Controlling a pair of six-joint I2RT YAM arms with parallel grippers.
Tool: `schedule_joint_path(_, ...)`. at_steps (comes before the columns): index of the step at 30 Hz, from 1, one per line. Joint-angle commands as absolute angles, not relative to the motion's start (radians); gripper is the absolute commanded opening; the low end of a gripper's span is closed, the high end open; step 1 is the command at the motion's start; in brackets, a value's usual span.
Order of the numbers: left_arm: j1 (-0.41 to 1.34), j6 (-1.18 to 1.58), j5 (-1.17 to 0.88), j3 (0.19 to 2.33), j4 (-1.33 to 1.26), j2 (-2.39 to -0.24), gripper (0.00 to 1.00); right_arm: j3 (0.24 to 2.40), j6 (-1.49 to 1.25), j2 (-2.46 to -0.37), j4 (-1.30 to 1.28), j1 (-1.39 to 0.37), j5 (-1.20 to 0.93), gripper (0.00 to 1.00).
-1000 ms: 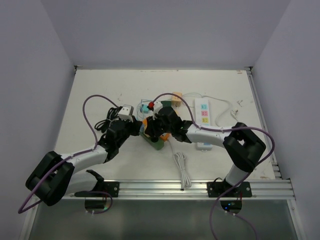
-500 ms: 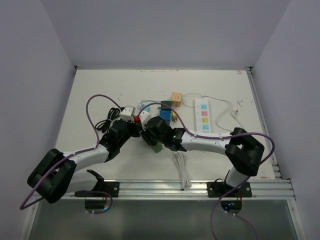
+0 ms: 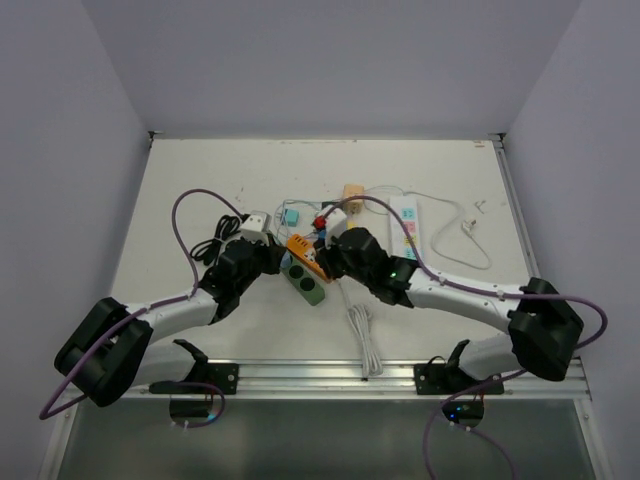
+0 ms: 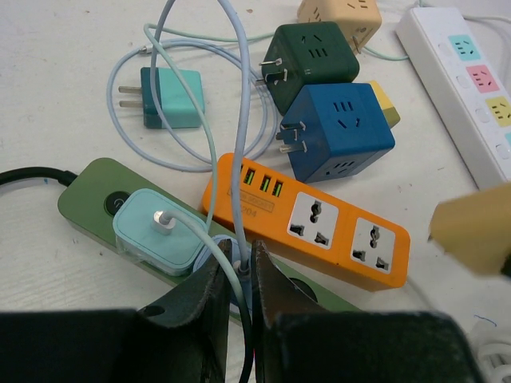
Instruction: Pull the plug off the socket
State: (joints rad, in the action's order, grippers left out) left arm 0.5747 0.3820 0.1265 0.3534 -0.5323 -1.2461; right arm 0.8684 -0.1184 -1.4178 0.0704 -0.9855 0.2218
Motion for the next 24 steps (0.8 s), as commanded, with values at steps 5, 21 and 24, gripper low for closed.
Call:
schedule_joint_path(5, 0.558, 0.359, 0.176, 0.341, -0.419, -1.262, 0.17, 0.667, -0.314, -1.2, 0.143, -0.668, 0.106, 0.13)
schedule_joint_path(21, 0.56, 0.354, 0.133, 0.347, -0.419, -1.27, 0.47, 0.845, -0.577, -1.557, 0.313, -0.293, -0.275, 0.18)
schedule_joint_path(24, 0.56, 0.353, 0.132, 0.348, -0.417, -1.272, 0.51, 0.894, -0.566, -1.632, 0.288, -0.291, -0.279, 0.21)
